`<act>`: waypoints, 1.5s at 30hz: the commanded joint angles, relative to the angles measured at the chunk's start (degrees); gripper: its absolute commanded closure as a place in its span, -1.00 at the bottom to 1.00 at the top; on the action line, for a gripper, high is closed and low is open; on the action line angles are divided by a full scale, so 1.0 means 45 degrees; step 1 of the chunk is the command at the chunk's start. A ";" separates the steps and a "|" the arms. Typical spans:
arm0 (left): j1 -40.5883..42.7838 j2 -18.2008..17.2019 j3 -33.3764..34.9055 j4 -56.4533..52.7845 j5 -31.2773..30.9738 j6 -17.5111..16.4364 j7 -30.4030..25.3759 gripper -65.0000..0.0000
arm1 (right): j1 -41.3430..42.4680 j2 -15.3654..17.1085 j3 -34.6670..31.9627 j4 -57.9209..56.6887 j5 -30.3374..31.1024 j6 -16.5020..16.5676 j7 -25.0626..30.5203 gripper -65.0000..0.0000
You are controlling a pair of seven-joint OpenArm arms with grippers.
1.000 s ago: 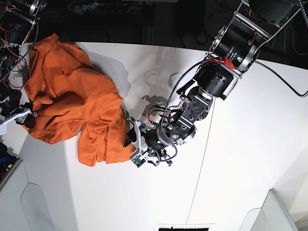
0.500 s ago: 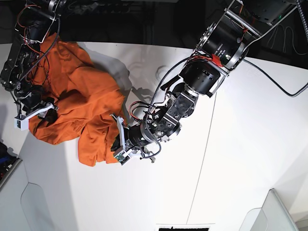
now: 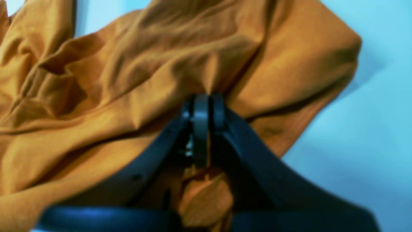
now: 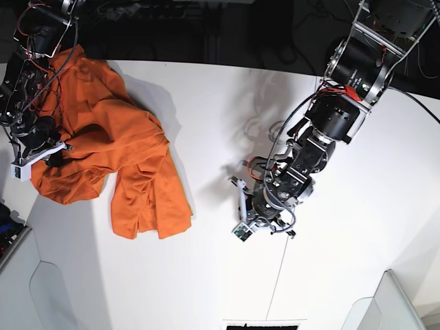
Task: Layout the t-shirt on the table in an organized manner, then fold the t-shirt properly
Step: 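Drag the held fabric away from the right gripper with the left gripper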
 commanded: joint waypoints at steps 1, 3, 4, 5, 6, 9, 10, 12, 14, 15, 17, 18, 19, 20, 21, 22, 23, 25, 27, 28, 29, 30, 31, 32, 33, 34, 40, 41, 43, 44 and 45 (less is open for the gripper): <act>-0.0262 -0.0340 -0.0044 0.0141 -0.0005 0.0053 0.0126 1.00 | 0.0209 0.0219 0.0175 0.0209 0.0155 -0.0015 0.0301 1.00; -0.0277 -0.0763 -0.0049 0.0155 -0.0335 0.0165 0.0121 1.00 | 0.0209 0.0214 0.0282 0.0209 0.0160 -0.0010 0.0355 1.00; -0.0287 -0.0933 -0.0092 0.0228 -0.0529 0.0214 0.0112 1.00 | 0.0209 0.0219 0.0287 0.0209 0.0160 -0.0005 0.0355 1.00; -0.0282 -0.1035 -0.0136 0.0413 -0.0777 0.0214 0.0117 1.00 | 0.0209 0.0209 0.0282 0.0209 0.0189 0.0000 0.0355 1.00; -0.0277 -0.1069 -0.0175 0.0675 -0.1073 0.0185 0.0117 1.00 | 0.0204 0.0204 0.0282 0.0209 0.0321 0.0000 0.0350 1.00; -0.0277 -0.0981 -0.0175 0.1627 -0.1962 -0.0219 0.0121 0.93 | 0.0204 0.0170 0.0282 0.0209 0.0899 0.0000 0.0345 1.00; -0.0272 -0.0908 -0.0175 0.1972 -0.2210 -0.0578 0.0121 0.68 | 0.0204 0.0141 0.0282 0.0209 0.0991 0.0005 0.0330 1.00; -0.0282 -0.0636 -0.0175 0.2419 -0.2599 -0.1321 0.0131 0.14 | 0.0204 0.0073 0.0277 0.0204 0.0981 0.0000 0.0287 1.00; -0.0277 -0.0185 -0.0175 0.2477 -0.2696 -0.1812 0.0126 -0.19 | 0.0204 0.0039 0.0282 0.0204 0.0962 0.0000 0.0126 0.98; -0.0243 0.0112 -0.0175 0.2463 -0.2754 -0.1928 0.0131 -0.21 | 0.0204 0.0034 0.0282 0.0204 0.0962 0.0000 0.0015 0.89; -0.0170 0.0724 -0.0175 0.2327 -0.2997 -0.1967 0.0131 -0.21 | 0.0199 0.0039 0.0282 0.0204 0.0918 0.0000 -0.0102 0.74; -0.0170 0.1035 -0.0175 0.2191 -0.3065 -0.1957 0.0126 -0.21 | 0.0204 0.0039 0.0282 0.0204 0.0918 0.0000 -0.0102 0.70; -0.0170 0.1365 -0.0175 0.1996 -0.3060 -0.1957 0.0126 -0.21 | 0.0204 0.0034 0.0282 0.0204 0.0923 0.0000 -0.0097 0.68; -0.0175 0.1685 -0.0175 0.1763 -0.3041 -0.1948 0.0117 -0.21 | 0.0209 0.0034 0.0282 0.0204 0.0928 0.0000 -0.0092 0.68; -0.0189 0.1991 -0.0175 0.1491 -0.2939 -0.1855 0.0068 -0.21 | 0.0209 0.0034 0.0282 0.0204 0.0933 0.0000 -0.0092 0.68; -0.0204 0.2278 -0.0175 0.1200 -0.2890 -0.1666 0.0053 -0.21 | 0.0204 0.0029 0.0282 0.0204 0.0928 0.0000 -0.0092 0.68; -0.0204 0.2540 -0.0175 0.0928 -0.2837 -0.1418 0.0015 -0.21 | 0.0199 0.0024 0.0282 0.0204 0.0923 0.0000 -0.0102 0.68; -0.0204 0.3026 -0.0175 0.0350 -0.2414 -0.1132 -0.0015 -0.21 | 0.0170 -0.0049 0.0282 0.0204 0.0918 0.0000 -0.0102 0.68; -0.0199 0.3415 -0.0170 -0.0233 -0.1705 -0.0714 -0.0029 -0.18 | 0.0165 -0.0121 0.0282 0.0204 0.0918 0.0005 -0.0121 0.68; -0.0209 0.3560 -0.0170 -0.0525 -0.1350 -0.0437 -0.0053 -0.06 | 0.0170 -0.0151 0.0282 0.0204 0.0923 0.0000 -0.0155 0.68; -0.0204 0.3672 -0.0170 -0.0753 -0.0971 -0.0151 -0.0160 0.17 | 0.0170 -0.0151 0.0282 0.0204 0.0923 0.0005 -0.0155 0.68; -0.0199 0.3701 -0.0170 -0.0933 -0.0612 0.0209 -0.0253 0.48 | 0.0175 -0.0146 0.0282 0.0204 0.0923 0.0000 -0.0146 0.68; -0.0204 0.3696 -0.0170 -0.1035 -0.0437 0.0500 -0.0311 0.79 | 0.0175 -0.0136 0.0282 0.0204 0.0918 0.0000 -0.0146 0.68; -0.0204 0.3657 -0.0170 -0.1059 -0.0389 0.0831 -0.0321 1.00 | 0.0175 -0.0136 0.0282 0.0204 0.0908 0.0000 -0.0141 0.68; -0.0219 0.3594 -0.0170 -0.1054 -0.0287 0.1248 -0.0316 1.00 | 0.0175 -0.0136 0.0282 0.0204 0.0811 0.0000 -0.0136 0.68; -0.0253 0.3502 -0.0175 -0.1044 -0.0238 0.1647 -0.0311 1.00 | 0.0175 -0.0136 0.0282 0.0204 0.0651 -0.0005 -0.0131 0.69; -0.0413 0.2191 -0.0175 -0.0369 -0.0078 0.2579 -0.0024 1.00 | 0.0175 -0.0121 0.0282 0.0204 -0.0092 -0.0005 0.0117 1.00; -0.0413 0.1909 -0.0175 -0.0151 -0.0078 0.2652 0.0155 1.00 | 0.0175 -0.0097 0.0282 0.0204 -0.0078 -0.0005 0.0117 1.00; -0.0413 0.1341 -0.0175 0.0335 -0.0083 0.2929 0.0656 1.00 | 0.0175 -0.0058 0.0282 0.0204 -0.0097 -0.0010 0.0151 1.00; -0.0413 0.1064 -0.0175 0.0597 -0.0078 0.3157 0.0976 1.00 | 0.0180 -0.0029 0.0282 0.0204 -0.0155 -0.0010 0.0160 1.00; -0.0398 0.0792 -0.0175 0.0869 -0.0083 0.3371 0.1311 1.00 | 0.0180 -0.0015 0.0287 0.0204 -0.0233 -0.0015 0.0165 1.00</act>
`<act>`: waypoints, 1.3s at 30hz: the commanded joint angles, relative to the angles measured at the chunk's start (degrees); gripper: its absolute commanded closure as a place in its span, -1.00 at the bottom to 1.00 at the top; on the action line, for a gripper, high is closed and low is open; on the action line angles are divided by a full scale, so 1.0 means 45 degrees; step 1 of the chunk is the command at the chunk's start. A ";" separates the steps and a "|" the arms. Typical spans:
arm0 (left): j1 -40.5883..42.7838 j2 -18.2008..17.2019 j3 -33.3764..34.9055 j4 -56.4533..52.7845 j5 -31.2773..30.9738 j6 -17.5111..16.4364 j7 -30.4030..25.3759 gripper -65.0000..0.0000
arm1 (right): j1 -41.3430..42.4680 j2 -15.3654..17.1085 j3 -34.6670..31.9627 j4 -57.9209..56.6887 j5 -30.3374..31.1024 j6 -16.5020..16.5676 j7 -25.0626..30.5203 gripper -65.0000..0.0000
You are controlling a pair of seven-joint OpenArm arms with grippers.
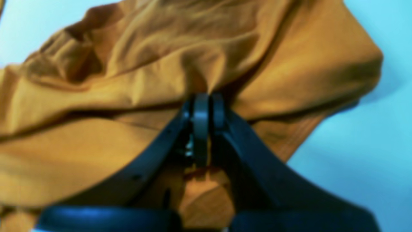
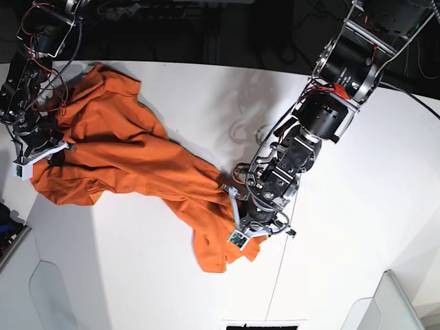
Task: Layout the t-shirt on the table in an organized manner, then fold the t-shirt properly
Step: 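Drag the held fabric away from the right gripper with the left gripper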
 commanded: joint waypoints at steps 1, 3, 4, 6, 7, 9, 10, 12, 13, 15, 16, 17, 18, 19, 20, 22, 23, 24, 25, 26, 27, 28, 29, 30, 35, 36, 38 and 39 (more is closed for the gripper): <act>-0.0398 -0.0243 -0.0039 0.0559 0.0131 0.0306 0.0049 1.00 | 0.0204 0.0282 0.0044 0.0199 -0.0092 -0.0024 0.0214 1.00; -0.0267 -0.0767 -0.0039 0.1224 0.0126 0.0423 0.0826 1.00 | 0.0204 0.0272 0.0044 0.0199 -0.0379 -0.0359 0.0345 1.00; -0.0155 -0.1035 -0.0039 0.1622 0.0131 0.0486 0.1209 1.00 | 0.0204 0.0272 0.0044 0.0199 -0.0466 -0.0549 0.0369 1.00; 0.0170 -0.1598 -0.0039 0.2560 0.0131 0.0641 0.1928 1.00 | 0.0204 0.0272 0.0044 0.0199 -0.0520 -0.0879 0.0389 1.00; 0.0379 -0.1894 -0.0039 0.3104 0.0131 0.0670 0.2220 1.00 | 0.0209 0.0272 0.0039 0.0199 -0.0515 -0.0962 0.0389 1.00; 0.0903 -0.2521 -0.0039 0.4323 0.0131 0.0665 0.2569 1.00 | 0.0209 0.0272 0.0039 0.0199 -0.0510 -0.0962 0.0398 1.00; 0.1214 -0.2807 -0.0039 0.4969 0.0126 0.0665 0.2691 1.00 | 0.0209 0.0272 0.0039 0.0199 -0.0505 -0.0957 0.0403 1.00; 0.1870 -0.3327 -0.0039 0.6295 0.0131 0.0670 0.2832 0.69 | 0.0209 0.0272 0.0039 0.0204 -0.0500 -0.0952 0.0398 1.00; 0.2191 -0.3570 -0.0039 0.6941 0.0131 0.0670 0.2832 0.53 | 0.0209 0.0272 0.0039 0.0209 -0.0500 -0.0952 0.0398 1.00; 0.2744 -0.3959 -0.0039 0.8077 0.0136 0.0670 0.2841 0.32 | 0.0209 0.0267 0.0039 0.0277 -0.0413 -0.0952 0.0389 0.77; 0.2987 -0.4114 -0.0053 0.8587 0.0141 0.0675 0.2856 0.30 | 0.0204 0.0272 0.0039 0.0340 -0.0228 -0.0947 0.0384 0.60; 0.3225 -0.4240 -0.0107 0.9029 0.0199 0.0675 0.2895 0.30 | 0.0199 0.0267 0.0044 0.0432 -0.0015 -0.0947 0.0374 0.47; 0.3449 -0.4337 -0.0194 0.9423 0.0277 0.0690 0.2914 0.30 | 0.0204 0.0267 0.0039 0.0554 0.0180 -0.0928 0.0359 0.40; 0.3667 -0.4401 -0.0325 0.9748 0.0311 0.0772 0.2924 0.30 | 0.0204 0.0267 0.0039 0.0704 0.0398 -0.0826 0.0330 0.38; 0.3876 -0.4430 -0.0510 1.0015 0.0335 0.0928 0.2953 0.30 | 0.0204 0.0267 0.0039 0.0889 0.0597 -0.0602 0.0330 0.38; 0.4216 -0.4439 -0.0952 1.0394 0.0345 0.1005 0.2958 0.30 | 0.0209 0.0257 0.0039 0.1331 0.0942 -0.0330 0.0330 0.38; 0.4337 -0.4439 -0.1185 1.0506 0.0345 0.1001 0.2958 0.30 | 0.0214 0.0233 0.0039 0.1603 0.1146 -0.0155 0.0325 0.38; 0.4435 -0.4435 -0.1423 1.0569 0.0345 0.1001 0.2948 0.30 | 0.0214 0.0233 0.0034 0.1860 0.1370 0.0039 0.0321 0.38; 0.4478 -0.4435 -0.1647 1.0574 0.0340 0.0991 0.2948 0.30 | 0.0243 0.0233 0.0034 0.2040 0.1617 0.0296 0.0316 0.38; 0.4498 -0.4439 -0.1831 1.0574 0.0330 0.0942 0.2948 0.30 | 0.0287 0.0233 0.0034 0.2137 0.1831 0.0563 0.0321 0.38; 0.4493 -0.4439 -0.1991 1.0564 0.0330 0.0850 0.2948 0.30 | 0.0325 0.0233 0.0015 0.2176 0.1957 0.0772 0.0335 0.38; 0.4493 -0.4439 -0.2142 1.0564 0.0335 0.0787 0.2943 0.30 | 0.0355 0.0228 -0.0053 0.2171 0.2059 0.0874 0.0350 0.38; 0.4488 -0.4439 -0.2293 1.0564 0.0335 0.0670 0.2939 0.30 | 0.0350 0.0228 -0.0170 0.2171 0.2050 0.0879 0.0403 0.36; 0.4493 -0.4439 -0.2443 1.0545 0.0325 0.0607 0.2939 0.30 | 0.0345 0.0228 -0.0355 0.2166 0.2006 0.0879 0.0466 0.31; 0.4488 -0.4435 -0.2837 0.9816 0.0262 0.0185 0.2147 0.03 | 0.0359 0.0238 -0.2001 0.2103 0.0102 0.0670 0.1384 -0.04; 0.4488 -0.4435 -0.2837 0.9559 0.0151 0.0185 0.1807 -0.08 | 0.0384 0.0233 -0.2341 0.2040 -0.0321 0.0500 0.1593 -0.04; 0.4478 -0.4415 -0.2837 0.8961 -0.0243 -0.0044 0.0869 -0.15 | 0.0500 0.0233 -0.2939 0.1826 -0.0908 -0.0019 0.1695 -0.04; 0.4449 -0.4352 -0.2837 0.8616 -0.0311 -0.0238 0.0403 -0.15 | 0.0568 0.0233 -0.3186 0.1661 -0.1112 -0.0253 0.1744 -0.04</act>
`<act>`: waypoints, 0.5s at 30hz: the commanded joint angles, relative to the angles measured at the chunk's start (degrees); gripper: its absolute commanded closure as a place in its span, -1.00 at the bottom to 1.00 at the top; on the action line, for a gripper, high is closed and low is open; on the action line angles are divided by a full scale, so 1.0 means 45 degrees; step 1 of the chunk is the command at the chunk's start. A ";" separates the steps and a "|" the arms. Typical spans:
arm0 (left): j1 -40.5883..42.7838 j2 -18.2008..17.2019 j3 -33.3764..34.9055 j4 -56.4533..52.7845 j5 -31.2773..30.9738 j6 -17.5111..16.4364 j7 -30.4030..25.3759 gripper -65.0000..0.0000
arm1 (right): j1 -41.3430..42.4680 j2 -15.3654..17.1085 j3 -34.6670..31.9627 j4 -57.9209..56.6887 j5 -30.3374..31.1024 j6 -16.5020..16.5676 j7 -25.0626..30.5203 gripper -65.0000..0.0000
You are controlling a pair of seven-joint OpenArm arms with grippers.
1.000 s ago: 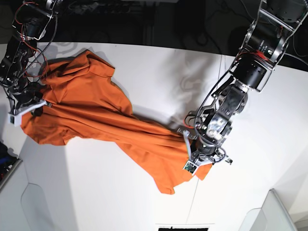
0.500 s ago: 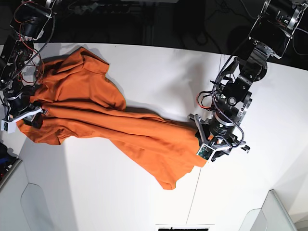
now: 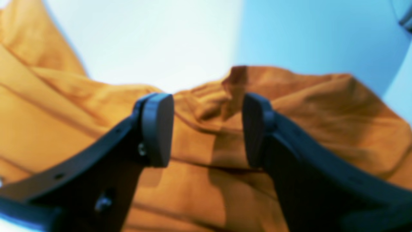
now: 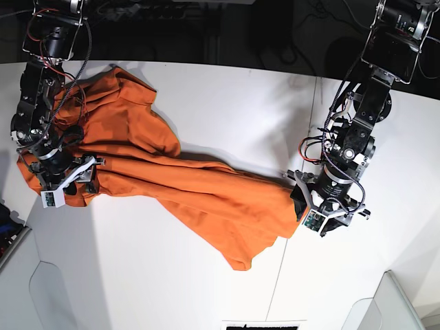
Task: Layout the t-shirt on the table in an organized manner, then fold the t-shirt properly
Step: 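Drag the held fabric away from the right gripper with the left gripper, then hold the shirt with the right gripper and stretch it with the left gripper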
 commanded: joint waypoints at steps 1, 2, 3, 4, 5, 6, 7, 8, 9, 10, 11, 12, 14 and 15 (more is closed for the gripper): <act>-0.0355 0.0044 -0.0087 -0.0189 0.0024 0.0024 -0.0612 -0.15 | 0.0384 0.0243 -0.0180 -0.0034 -0.0073 -0.0238 0.0486 -0.04; -0.0476 0.0189 -0.0087 -0.0593 -0.0015 -0.0073 -0.1005 -0.15 | 0.0515 0.0243 -0.0403 -0.0355 -0.0316 -0.0316 0.0661 -0.03; -0.0646 0.0350 -0.0087 -0.1044 -0.0034 -0.0321 -0.1311 -0.15 | 0.0675 0.0238 -0.0607 -0.0714 -0.0539 -0.0403 0.0738 -0.03; -0.0850 0.0544 -0.0087 -0.1511 -0.0034 -0.0631 -0.1535 -0.15 | 0.0821 0.0243 -0.0787 -0.1054 -0.0651 -0.0510 0.0753 0.01; -0.1098 0.0758 -0.0087 -0.1991 -0.0034 -0.0899 -0.1666 -0.15 | 0.0923 0.0238 -0.0918 -0.1360 -0.0680 -0.0588 0.0753 0.10; -0.1365 0.0976 -0.0087 -0.2467 -0.0034 -0.1103 -0.1685 -0.15 | 0.0986 0.0238 -0.1025 -0.1588 -0.0680 -0.0588 0.0748 0.22; -0.1651 0.1195 -0.0087 -0.2939 -0.0034 -0.1209 -0.1705 -0.15 | 0.0986 0.0233 -0.1088 -0.1763 -0.0675 -0.0583 0.0719 0.33; -0.1948 0.1404 -0.0087 -0.3400 -0.0034 -0.1248 -0.1710 -0.15 | 0.0986 0.0228 -0.1107 -0.1875 -0.0670 -0.0578 0.0641 0.42; -0.2263 0.1588 -0.0087 -0.3827 -0.0034 -0.1239 -0.1715 -0.15 | 0.0981 0.0199 -0.1107 -0.1923 -0.0670 -0.0578 0.0432 0.47; -0.2569 0.1739 -0.0087 -0.4192 -0.0034 -0.1234 -0.1715 -0.15 | 0.0981 0.0199 -0.1107 -0.1923 -0.0651 -0.0578 0.0078 0.49; -0.2875 0.1851 -0.0087 -0.4469 -0.0034 -0.1229 -0.1710 -0.15 | 0.0981 0.0204 -0.1107 -0.1923 -0.0631 -0.0573 -0.0272 0.49; -0.3143 0.1914 -0.0087 -0.4673 -0.0034 -0.1214 -0.1710 -0.15 | 0.0981 0.0204 -0.1107 -0.1914 -0.0636 -0.0573 -0.0602 0.49; -0.3555 0.1943 -0.0087 -0.4862 -0.0049 -0.1224 -0.1715 -0.15 | 0.0899 0.0204 -0.1107 -0.1899 -0.0636 -0.0510 -0.1117 0.49; -0.3701 0.1938 -0.0087 -0.4867 -0.0049 -0.1292 -0.1715 -0.15 | 0.0743 0.0209 -0.1107 -0.1787 -0.0617 -0.0418 -0.1195 0.49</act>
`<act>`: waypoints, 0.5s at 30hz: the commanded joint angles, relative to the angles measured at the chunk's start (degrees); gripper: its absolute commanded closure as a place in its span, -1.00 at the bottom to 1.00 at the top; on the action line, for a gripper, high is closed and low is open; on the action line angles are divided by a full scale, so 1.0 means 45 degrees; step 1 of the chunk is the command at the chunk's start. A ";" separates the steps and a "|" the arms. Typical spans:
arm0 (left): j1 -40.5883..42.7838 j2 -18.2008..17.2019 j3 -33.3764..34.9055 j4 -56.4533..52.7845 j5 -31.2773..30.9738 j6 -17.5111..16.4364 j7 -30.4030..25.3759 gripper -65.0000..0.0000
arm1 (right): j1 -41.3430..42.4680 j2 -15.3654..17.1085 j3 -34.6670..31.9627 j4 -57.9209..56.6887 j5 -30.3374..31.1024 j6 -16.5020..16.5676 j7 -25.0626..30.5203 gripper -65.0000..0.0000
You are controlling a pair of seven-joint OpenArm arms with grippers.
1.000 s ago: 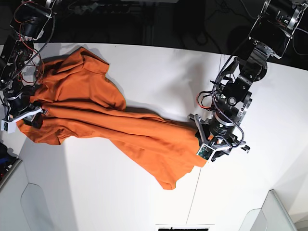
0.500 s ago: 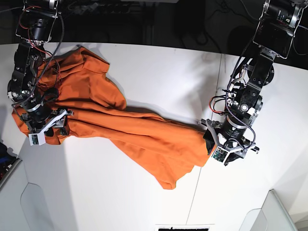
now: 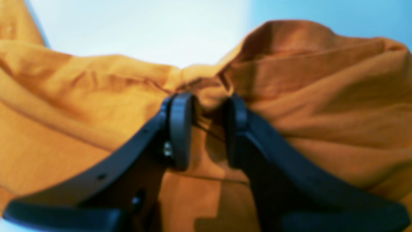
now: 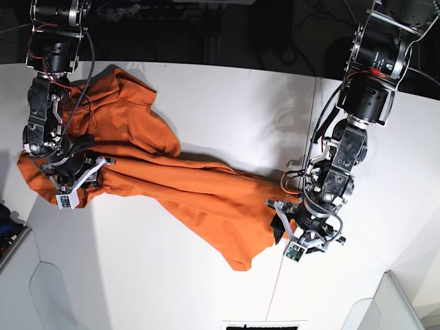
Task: Layout the t-shirt on the table in an organized manner, then fold the t-shirt properly
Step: 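Hold the shirt with the right gripper and stretch it with the left gripper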
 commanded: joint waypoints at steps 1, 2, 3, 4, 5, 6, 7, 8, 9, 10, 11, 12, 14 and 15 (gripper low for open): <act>-0.0481 -0.0092 -0.0083 0.0165 0.0019 -0.0034 -0.0311 -0.15 | -0.0209 0.0141 0.0034 0.0257 0.0015 0.0160 -0.0418 0.49; -0.0554 -0.0087 -0.0083 0.0146 0.0024 -0.0141 -0.0316 -0.15 | -0.0486 0.0141 0.0034 0.0461 0.0146 0.0199 -0.0423 0.49; -0.0622 -0.0087 -0.0083 0.0078 0.0024 -0.0330 -0.0316 -0.15 | -0.0782 0.0141 0.0034 0.0704 0.0272 0.0199 -0.0418 0.49; -0.0680 -0.0083 -0.0083 -0.0039 0.0019 -0.0525 -0.0330 -0.15 | -0.1098 0.0136 0.0034 0.0967 0.0413 0.0199 -0.0423 0.49; -0.0724 -0.0078 -0.0078 -0.0209 0.0015 -0.0801 -0.0452 -0.15 | -0.1409 0.0131 0.0034 0.1253 0.0578 0.0194 -0.0423 0.49; -0.0738 -0.0073 -0.0078 -0.0432 -0.0010 -0.1098 -0.0651 -0.15 | -0.1715 0.0136 0.0039 0.1540 0.0704 0.0194 -0.0418 0.49; -0.0758 -0.0063 -0.0063 -0.0685 -0.0019 -0.1375 -0.0806 -0.15 | -0.2006 0.0131 0.0049 0.1855 0.0782 0.0194 -0.0423 0.49; -0.0753 -0.0044 -0.0058 -0.0913 -0.0015 -0.1564 -0.0835 -0.15 | -0.2293 0.0136 0.0049 0.2181 0.0767 0.0194 -0.0418 0.49; -0.0743 -0.0044 -0.0058 -0.1117 -0.0019 -0.1734 -0.0826 -0.15 | -0.2574 0.0141 0.0068 0.2511 0.0758 0.0199 -0.0423 0.49; -0.0699 -0.0044 -0.0058 -0.1302 -0.0019 -0.1933 -0.0811 -0.15 | -0.2837 0.0136 0.0112 0.2812 0.0772 0.0194 -0.0418 0.49; -0.0627 -0.0049 -0.0058 -0.1443 -0.0019 -0.2098 -0.0787 -0.15 | -0.3075 0.0136 0.0151 0.3099 0.0772 0.0194 -0.0423 0.49; -0.0539 -0.0049 -0.0058 -0.1559 -0.0015 -0.2181 -0.0777 -0.15 | -0.3279 0.0141 0.0185 0.3351 0.0763 0.0194 -0.0418 0.49; -0.0277 -0.0068 -0.0058 -0.1627 -0.0010 -0.2288 -0.0593 -0.14 | -0.3555 0.0136 0.0248 0.3784 0.0767 0.0199 -0.0423 0.49; -0.0136 -0.0121 -0.0058 -0.1627 -0.0015 -0.2273 -0.0374 -0.14 | -0.3628 0.0136 0.0248 0.3920 0.0767 0.0194 -0.0427 0.49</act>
